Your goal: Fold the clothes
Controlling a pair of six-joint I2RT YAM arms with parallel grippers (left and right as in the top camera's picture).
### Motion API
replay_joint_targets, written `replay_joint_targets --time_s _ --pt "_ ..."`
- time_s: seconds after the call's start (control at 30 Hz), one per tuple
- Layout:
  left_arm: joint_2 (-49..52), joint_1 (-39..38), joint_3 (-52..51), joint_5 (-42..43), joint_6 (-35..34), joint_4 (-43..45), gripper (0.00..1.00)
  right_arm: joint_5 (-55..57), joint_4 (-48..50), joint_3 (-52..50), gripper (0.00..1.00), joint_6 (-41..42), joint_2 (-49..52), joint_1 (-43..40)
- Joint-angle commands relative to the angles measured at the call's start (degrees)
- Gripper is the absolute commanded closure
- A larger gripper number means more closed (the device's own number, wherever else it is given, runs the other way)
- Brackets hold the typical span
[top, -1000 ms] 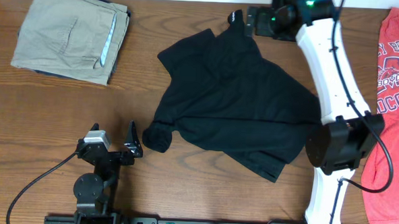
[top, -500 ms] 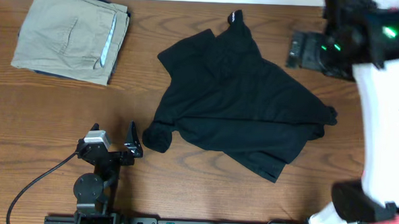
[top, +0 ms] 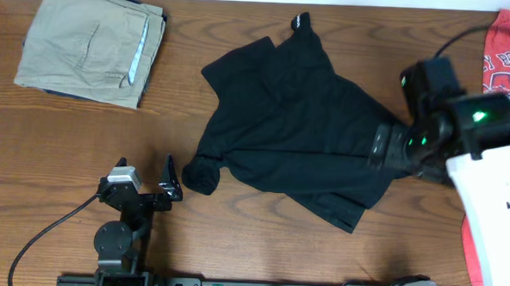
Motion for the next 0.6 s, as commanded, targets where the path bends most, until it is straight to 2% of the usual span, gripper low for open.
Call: replay_joint_targets --time_s 0.0,0.2,0.43,0.57 --pt "-0.37 0.31 -1.09 0.24 0.44 -1.75 0.02 -5.25 3.74 -9.92 0.01 1.53 -2.86 1.88" --pt "-0.37 0.31 -1.09 0.24 0.44 -1.73 0.02 -13.42 16.87 -26.88 0.02 1.46 -3.28 4.68" --pt "-0.37 0.31 -1.09 0.24 0.44 -1.75 0.02 -15.28 25.88 -39.6 0.28 4.11 -3.26 5.92" --pt "-0.37 0.31 -1.09 0.24 0.44 -1.75 0.02 -16.26 30.36 -44.48 0.35 4.09 -3.26 5.92"
